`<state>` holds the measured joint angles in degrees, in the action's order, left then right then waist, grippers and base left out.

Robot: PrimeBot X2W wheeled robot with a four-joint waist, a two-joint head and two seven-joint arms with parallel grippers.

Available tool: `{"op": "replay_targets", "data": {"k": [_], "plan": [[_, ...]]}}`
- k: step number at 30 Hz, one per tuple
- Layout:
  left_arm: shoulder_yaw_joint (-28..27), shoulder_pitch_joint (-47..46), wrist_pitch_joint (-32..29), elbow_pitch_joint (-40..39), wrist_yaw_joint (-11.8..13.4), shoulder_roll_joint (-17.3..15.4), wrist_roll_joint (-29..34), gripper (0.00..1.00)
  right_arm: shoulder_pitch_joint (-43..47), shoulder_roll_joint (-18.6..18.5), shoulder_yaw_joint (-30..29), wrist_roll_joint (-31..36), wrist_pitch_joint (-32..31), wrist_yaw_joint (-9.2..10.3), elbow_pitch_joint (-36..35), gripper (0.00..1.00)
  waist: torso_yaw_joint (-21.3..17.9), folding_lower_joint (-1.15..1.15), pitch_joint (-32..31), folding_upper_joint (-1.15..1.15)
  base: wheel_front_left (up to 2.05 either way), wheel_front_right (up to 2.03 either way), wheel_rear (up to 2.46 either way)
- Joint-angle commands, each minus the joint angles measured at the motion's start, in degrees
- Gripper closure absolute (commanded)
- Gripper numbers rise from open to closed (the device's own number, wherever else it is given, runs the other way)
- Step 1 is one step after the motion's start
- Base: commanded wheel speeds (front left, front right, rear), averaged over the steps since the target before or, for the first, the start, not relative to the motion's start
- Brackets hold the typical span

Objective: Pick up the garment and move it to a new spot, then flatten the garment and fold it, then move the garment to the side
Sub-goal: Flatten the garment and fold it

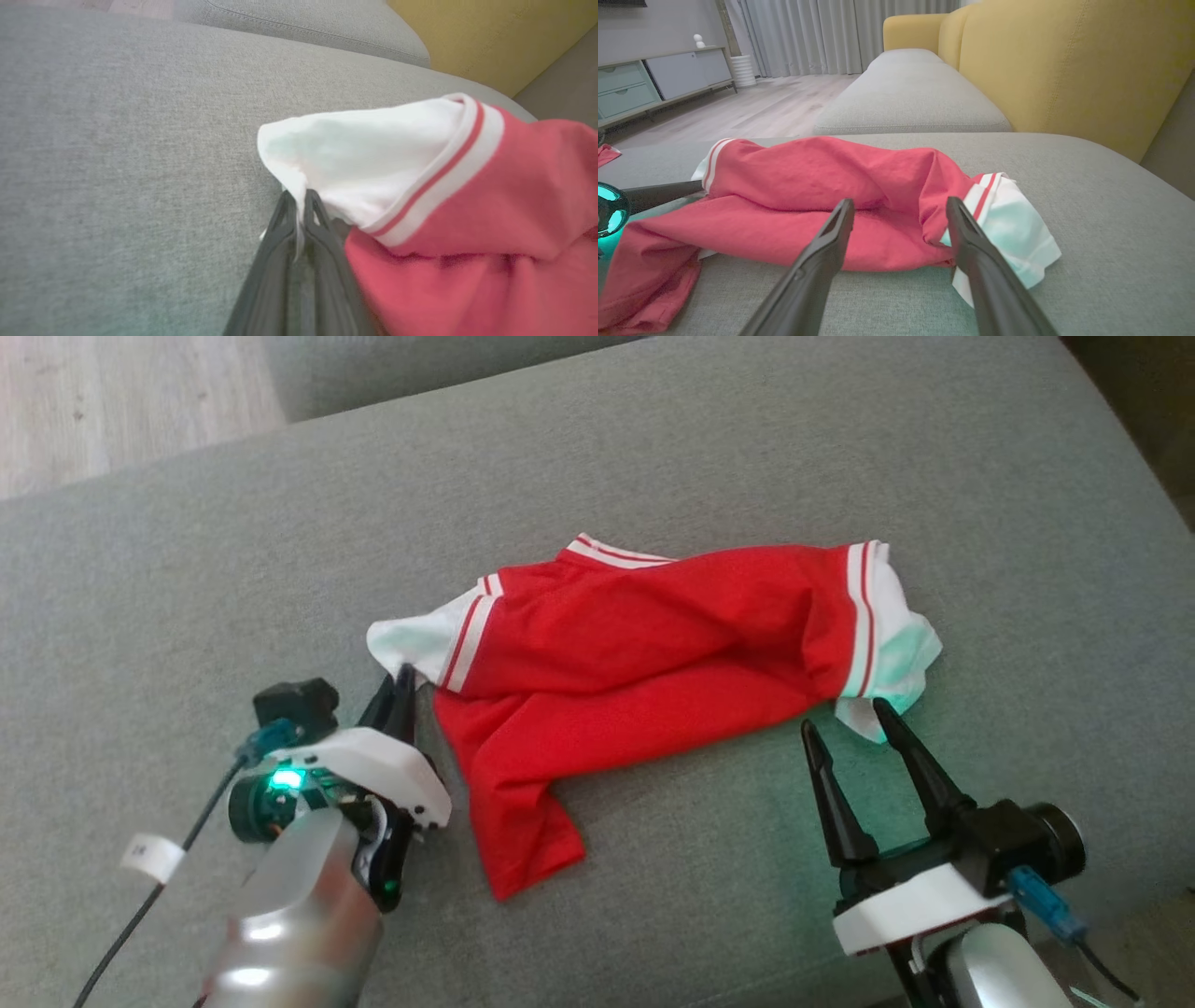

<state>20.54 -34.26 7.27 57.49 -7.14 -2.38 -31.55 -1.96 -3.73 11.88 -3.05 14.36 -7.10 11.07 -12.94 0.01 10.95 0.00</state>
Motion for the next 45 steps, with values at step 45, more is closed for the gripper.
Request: {"op": "replay_targets", "data": {"k": [45], "plan": [[11.32, -14.72, 4.3, -30.48, 5.14, -7.17, 5.74, 1.0, -0.34, 0.85, -0.67, -3.5, 0.63, -0.39, -1.23, 0.0, -5.25, -0.01, -3.29, 0.0, 0.0, 0.0, 0.0]]}}
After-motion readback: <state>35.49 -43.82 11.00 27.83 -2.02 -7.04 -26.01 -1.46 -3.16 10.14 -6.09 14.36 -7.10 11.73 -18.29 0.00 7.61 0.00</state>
